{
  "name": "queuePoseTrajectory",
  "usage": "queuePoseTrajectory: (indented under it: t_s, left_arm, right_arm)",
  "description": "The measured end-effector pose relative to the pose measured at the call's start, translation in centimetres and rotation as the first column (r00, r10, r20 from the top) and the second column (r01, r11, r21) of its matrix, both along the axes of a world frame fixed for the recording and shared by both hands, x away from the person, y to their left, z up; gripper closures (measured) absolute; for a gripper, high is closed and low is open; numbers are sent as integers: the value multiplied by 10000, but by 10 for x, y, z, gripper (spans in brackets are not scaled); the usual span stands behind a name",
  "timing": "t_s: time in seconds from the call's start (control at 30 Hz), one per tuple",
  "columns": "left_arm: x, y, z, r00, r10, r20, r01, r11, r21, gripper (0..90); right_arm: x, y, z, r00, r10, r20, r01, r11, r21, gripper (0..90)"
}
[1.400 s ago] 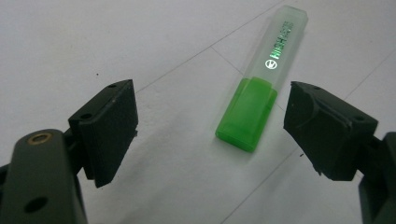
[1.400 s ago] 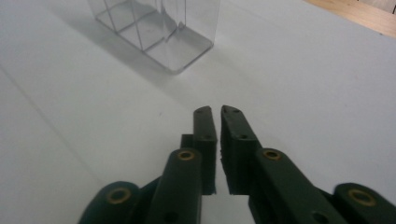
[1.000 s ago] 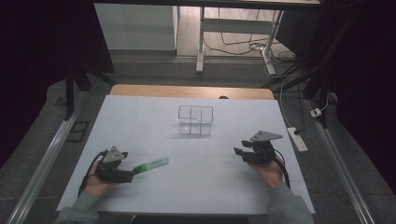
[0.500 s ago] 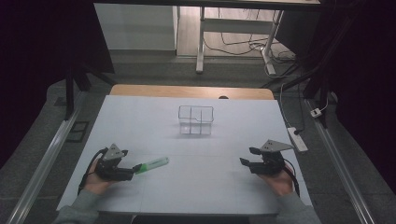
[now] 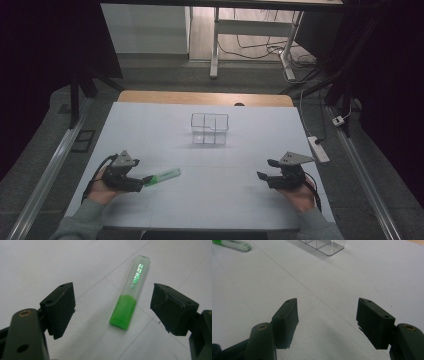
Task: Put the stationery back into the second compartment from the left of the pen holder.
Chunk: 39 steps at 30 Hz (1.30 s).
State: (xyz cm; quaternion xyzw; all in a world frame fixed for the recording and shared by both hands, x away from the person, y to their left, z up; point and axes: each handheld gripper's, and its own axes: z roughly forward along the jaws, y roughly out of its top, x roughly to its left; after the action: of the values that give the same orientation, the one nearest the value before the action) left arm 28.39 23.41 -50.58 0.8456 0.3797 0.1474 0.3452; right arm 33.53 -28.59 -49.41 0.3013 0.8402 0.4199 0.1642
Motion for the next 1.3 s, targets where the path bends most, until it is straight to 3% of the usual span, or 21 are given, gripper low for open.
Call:
queuePoseTrajectory:
  t_s: [0.1,0.23,0.43,0.87,1.1,1.2,1.3]
  left_arm:
    - [3,-3,3,9996,-231,-143,232,9997,71,203]
    - [7,-7,5,9972,-587,-459,608,9971,462,199]
    - [14,-11,10,9945,-808,-665,858,9934,762,203]
    - [24,-15,8,9800,-1433,-1380,1626,9767,1401,232]
    - [31,-26,-4,9599,-1869,-2088,2297,9516,2043,272]
    - [34,-29,-6,9494,-2136,-2303,2675,9341,2366,312]
    - [35,-33,-7,9422,-2328,-2411,2931,9213,2555,344]
  right_arm:
    - [0,-1,0,10000,11,-12,-11,10000,72,336]
    - [0,-3,0,10000,-19,-3,19,9999,99,336]
    - [1,-1,-2,10000,-23,-56,22,9999,-128,335]
    - [2,4,-6,9998,156,-130,-162,9990,-408,335]
    - [3,3,-6,9998,133,-176,-141,9989,-451,336]
    - [3,3,-7,9997,133,-201,-142,9987,-485,336]
    - [3,3,-7,9997,127,-206,-137,9986,-503,335]
